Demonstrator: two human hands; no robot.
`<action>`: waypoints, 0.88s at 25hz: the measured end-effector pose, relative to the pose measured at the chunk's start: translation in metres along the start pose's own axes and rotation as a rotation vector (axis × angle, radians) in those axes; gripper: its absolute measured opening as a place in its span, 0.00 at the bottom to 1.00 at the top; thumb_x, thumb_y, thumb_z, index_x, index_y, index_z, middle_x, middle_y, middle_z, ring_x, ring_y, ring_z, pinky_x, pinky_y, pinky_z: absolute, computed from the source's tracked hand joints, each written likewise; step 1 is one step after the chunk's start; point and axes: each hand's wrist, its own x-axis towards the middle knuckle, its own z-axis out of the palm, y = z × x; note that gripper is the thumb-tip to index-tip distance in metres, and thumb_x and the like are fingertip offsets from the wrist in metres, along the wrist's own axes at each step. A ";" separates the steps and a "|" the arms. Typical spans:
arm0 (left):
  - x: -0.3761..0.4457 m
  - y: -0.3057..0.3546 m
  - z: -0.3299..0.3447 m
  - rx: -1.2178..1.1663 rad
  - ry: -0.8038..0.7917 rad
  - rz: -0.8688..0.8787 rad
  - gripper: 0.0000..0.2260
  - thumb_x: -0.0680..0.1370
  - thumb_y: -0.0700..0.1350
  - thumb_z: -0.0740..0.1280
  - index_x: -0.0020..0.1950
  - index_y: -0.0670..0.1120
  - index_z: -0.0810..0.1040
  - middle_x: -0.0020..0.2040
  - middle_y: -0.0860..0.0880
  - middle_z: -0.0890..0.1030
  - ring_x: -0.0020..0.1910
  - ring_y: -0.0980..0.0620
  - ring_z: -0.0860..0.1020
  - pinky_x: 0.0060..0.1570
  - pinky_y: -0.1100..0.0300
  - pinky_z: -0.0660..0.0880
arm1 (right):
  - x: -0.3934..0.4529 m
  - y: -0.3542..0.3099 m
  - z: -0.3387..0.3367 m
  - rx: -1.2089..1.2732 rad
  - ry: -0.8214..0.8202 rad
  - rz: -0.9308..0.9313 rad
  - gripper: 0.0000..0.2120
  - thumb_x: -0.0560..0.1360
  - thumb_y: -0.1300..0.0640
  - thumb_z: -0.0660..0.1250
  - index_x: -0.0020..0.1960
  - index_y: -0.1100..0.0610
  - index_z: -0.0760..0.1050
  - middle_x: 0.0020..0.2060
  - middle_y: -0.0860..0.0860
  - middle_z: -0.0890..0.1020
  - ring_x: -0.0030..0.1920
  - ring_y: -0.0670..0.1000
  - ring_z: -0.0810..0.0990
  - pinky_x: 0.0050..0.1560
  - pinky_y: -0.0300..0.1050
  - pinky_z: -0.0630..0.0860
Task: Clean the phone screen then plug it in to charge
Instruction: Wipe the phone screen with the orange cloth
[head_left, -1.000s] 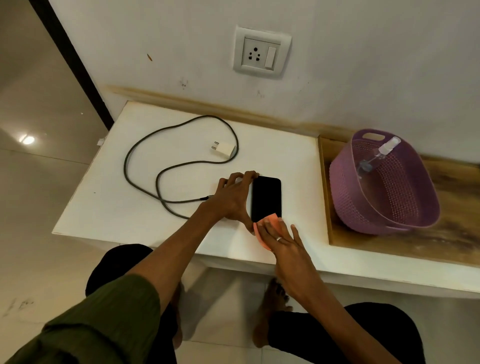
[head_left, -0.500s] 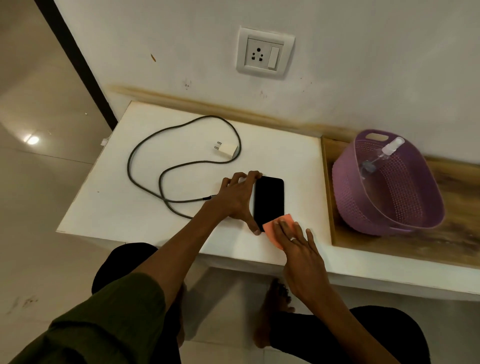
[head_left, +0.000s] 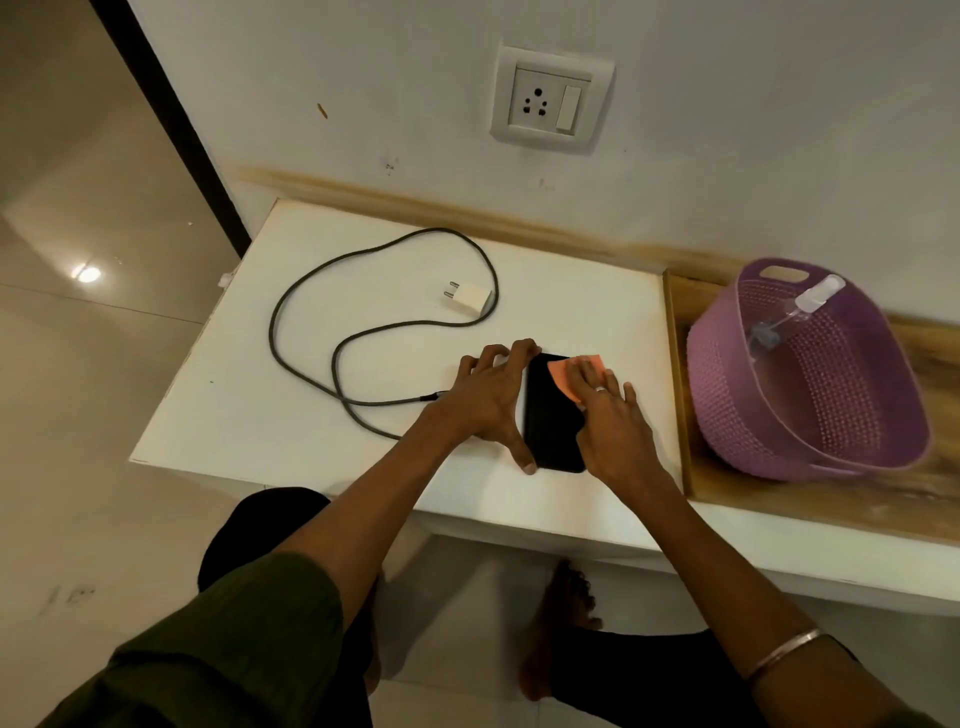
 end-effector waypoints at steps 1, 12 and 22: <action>0.000 0.000 0.000 -0.009 0.002 0.001 0.63 0.44 0.65 0.81 0.71 0.59 0.50 0.73 0.47 0.61 0.74 0.44 0.55 0.71 0.46 0.56 | 0.005 -0.001 -0.001 0.019 0.001 0.014 0.35 0.77 0.58 0.65 0.78 0.52 0.50 0.78 0.53 0.56 0.78 0.59 0.55 0.78 0.54 0.50; -0.004 0.004 -0.002 0.018 0.016 0.023 0.66 0.47 0.64 0.82 0.75 0.52 0.47 0.73 0.47 0.64 0.74 0.44 0.57 0.72 0.46 0.55 | 0.002 -0.036 0.005 0.140 0.028 -0.099 0.29 0.79 0.45 0.46 0.76 0.57 0.58 0.76 0.56 0.63 0.76 0.57 0.60 0.78 0.51 0.55; -0.004 0.002 -0.005 -0.007 0.011 0.014 0.68 0.46 0.64 0.82 0.77 0.55 0.46 0.77 0.48 0.60 0.77 0.46 0.53 0.73 0.46 0.51 | -0.028 -0.020 0.013 0.061 -0.014 -0.310 0.35 0.73 0.69 0.64 0.76 0.49 0.60 0.78 0.51 0.58 0.78 0.56 0.52 0.76 0.50 0.46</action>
